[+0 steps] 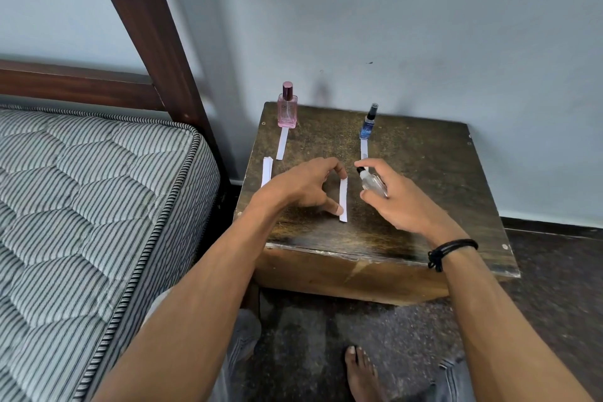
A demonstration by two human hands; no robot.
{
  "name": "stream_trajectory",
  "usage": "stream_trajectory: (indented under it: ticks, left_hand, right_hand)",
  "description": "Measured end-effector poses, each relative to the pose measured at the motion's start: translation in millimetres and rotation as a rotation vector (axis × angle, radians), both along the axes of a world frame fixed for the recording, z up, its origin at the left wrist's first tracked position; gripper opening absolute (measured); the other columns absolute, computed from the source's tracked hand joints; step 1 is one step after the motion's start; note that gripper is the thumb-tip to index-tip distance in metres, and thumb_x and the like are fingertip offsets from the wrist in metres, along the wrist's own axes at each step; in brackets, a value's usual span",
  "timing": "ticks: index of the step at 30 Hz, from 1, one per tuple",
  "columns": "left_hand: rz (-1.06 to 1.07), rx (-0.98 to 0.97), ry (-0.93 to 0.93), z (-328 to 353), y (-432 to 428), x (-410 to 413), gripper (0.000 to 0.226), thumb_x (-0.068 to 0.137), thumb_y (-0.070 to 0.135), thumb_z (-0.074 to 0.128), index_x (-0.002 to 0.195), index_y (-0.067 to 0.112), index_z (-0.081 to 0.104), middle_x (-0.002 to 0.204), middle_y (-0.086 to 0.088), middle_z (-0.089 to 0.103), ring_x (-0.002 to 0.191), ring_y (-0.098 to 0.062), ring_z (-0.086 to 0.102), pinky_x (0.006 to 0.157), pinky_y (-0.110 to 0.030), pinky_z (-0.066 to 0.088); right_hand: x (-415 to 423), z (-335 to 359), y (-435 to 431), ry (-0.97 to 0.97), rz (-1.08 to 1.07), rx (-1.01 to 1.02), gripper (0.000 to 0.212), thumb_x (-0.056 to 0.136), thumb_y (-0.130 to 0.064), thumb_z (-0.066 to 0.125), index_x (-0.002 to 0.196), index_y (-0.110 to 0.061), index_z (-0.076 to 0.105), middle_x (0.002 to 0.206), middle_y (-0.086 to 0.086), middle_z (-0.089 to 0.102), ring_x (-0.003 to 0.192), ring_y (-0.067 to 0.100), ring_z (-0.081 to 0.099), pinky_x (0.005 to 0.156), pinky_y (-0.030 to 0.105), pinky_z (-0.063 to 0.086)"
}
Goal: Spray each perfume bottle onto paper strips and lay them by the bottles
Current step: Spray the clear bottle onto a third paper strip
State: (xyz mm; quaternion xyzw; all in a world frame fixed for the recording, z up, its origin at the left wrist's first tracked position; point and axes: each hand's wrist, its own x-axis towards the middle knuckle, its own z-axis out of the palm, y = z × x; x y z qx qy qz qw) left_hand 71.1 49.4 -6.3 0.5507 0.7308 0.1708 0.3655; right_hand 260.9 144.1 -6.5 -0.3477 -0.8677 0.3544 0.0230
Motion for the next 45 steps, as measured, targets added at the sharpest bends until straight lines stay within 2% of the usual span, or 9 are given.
stream_trajectory:
  ticks: [3, 7, 11, 21, 28, 34, 42, 45]
  left_hand:
    - [-0.007, 0.001, 0.040, -1.1, -1.5, 1.1, 0.073, 0.070, 0.032, 0.090, 0.130, 0.029, 0.048, 0.134, -0.001, 0.051, 0.121, -0.022, 0.051, 0.102, -0.043, 0.045]
    - [-0.017, 0.020, 0.080, -1.7, -2.5, 2.0, 0.075, 0.071, 0.033, 0.089, 0.133, 0.028, 0.048, 0.134, -0.001, 0.052, 0.121, -0.021, 0.049, 0.100, -0.039, 0.043]
    - [-0.014, 0.024, 0.102, -2.8, -1.1, 3.4, 0.077, 0.071, 0.034, 0.089, 0.134, 0.028, 0.046, 0.134, -0.002, 0.052, 0.121, -0.022, 0.050, 0.098, -0.038, 0.041]
    - [-0.028, 0.009, 0.144, -4.2, 2.1, 5.0, 0.079, 0.070, 0.035, 0.089, 0.137, 0.025, 0.047, 0.135, -0.002, 0.052, 0.122, -0.023, 0.050, 0.100, -0.037, 0.041]
    - [-0.039, -0.004, 0.141, -2.9, 2.5, 4.2, 0.077, 0.070, 0.034, 0.089, 0.135, 0.026, 0.048, 0.129, -0.001, 0.052, 0.119, -0.022, 0.051, 0.101, -0.040, 0.044]
    - [-0.030, -0.020, 0.115, -2.1, 2.9, 4.8, 0.076, 0.069, 0.032, 0.089, 0.133, 0.028, 0.049, 0.115, 0.007, 0.045, 0.115, -0.020, 0.049, 0.101, -0.040, 0.044]
    - [-0.016, -0.025, 0.100, -1.4, 2.7, 5.7, 0.075, 0.069, 0.032, 0.090, 0.132, 0.029, 0.050, 0.116, 0.007, 0.045, 0.113, -0.019, 0.049, 0.102, -0.041, 0.044]
    - [-0.010, -0.036, 0.101, -0.5, 2.9, 6.6, 0.076, 0.069, 0.032, 0.090, 0.134, 0.030, 0.049, 0.122, 0.003, 0.048, 0.117, -0.021, 0.049, 0.103, -0.042, 0.044]
  right_hand:
    - [-1.4, -2.5, -0.9, -0.007, 0.014, 0.024, 0.050, 0.097, -0.029, 0.060, 0.139, -0.049, 0.040, 0.119, 0.000, 0.061, 0.087, 0.018, 0.064, 0.086, 0.043, 0.053]
    - [-2.4, -3.3, -1.3, -0.024, 0.044, 0.054, 0.048, 0.096, -0.029, 0.062, 0.136, -0.048, 0.043, 0.107, -0.003, 0.065, 0.082, 0.013, 0.062, 0.077, 0.039, 0.051]
    - [-1.7, -5.7, -3.2, -0.070, 0.076, 0.095, 0.043, 0.097, -0.032, 0.062, 0.134, -0.048, 0.045, 0.094, -0.002, 0.067, 0.075, 0.018, 0.063, 0.075, 0.041, 0.053]
    - [-5.1, -13.0, -8.6, -0.085, 0.119, 0.215, 0.038, 0.097, -0.044, 0.059, 0.134, -0.047, 0.048, 0.101, -0.009, 0.067, 0.087, 0.022, 0.065, 0.077, 0.040, 0.053]
    - [-6.9, -13.7, -12.5, -0.086, 0.128, 0.281, 0.040, 0.096, -0.042, 0.059, 0.136, -0.044, 0.052, 0.125, -0.009, 0.069, 0.102, 0.023, 0.067, 0.081, 0.041, 0.054]
    - [-7.9, -10.1, -12.7, -0.094, 0.124, 0.277, 0.038, 0.096, -0.043, 0.060, 0.134, -0.042, 0.054, 0.115, -0.007, 0.071, 0.097, 0.025, 0.066, 0.080, 0.043, 0.055]
    - [-8.4, -10.0, -13.6, -0.089, 0.109, 0.270, 0.035, 0.095, -0.047, 0.061, 0.130, -0.044, 0.055, 0.110, -0.009, 0.071, 0.095, 0.023, 0.065, 0.079, 0.043, 0.055]
    - [-8.3, -10.6, -13.3, -0.091, 0.106, 0.267, 0.036, 0.095, -0.046, 0.062, 0.130, -0.044, 0.055, 0.109, -0.008, 0.071, 0.094, 0.024, 0.065, 0.079, 0.044, 0.055]
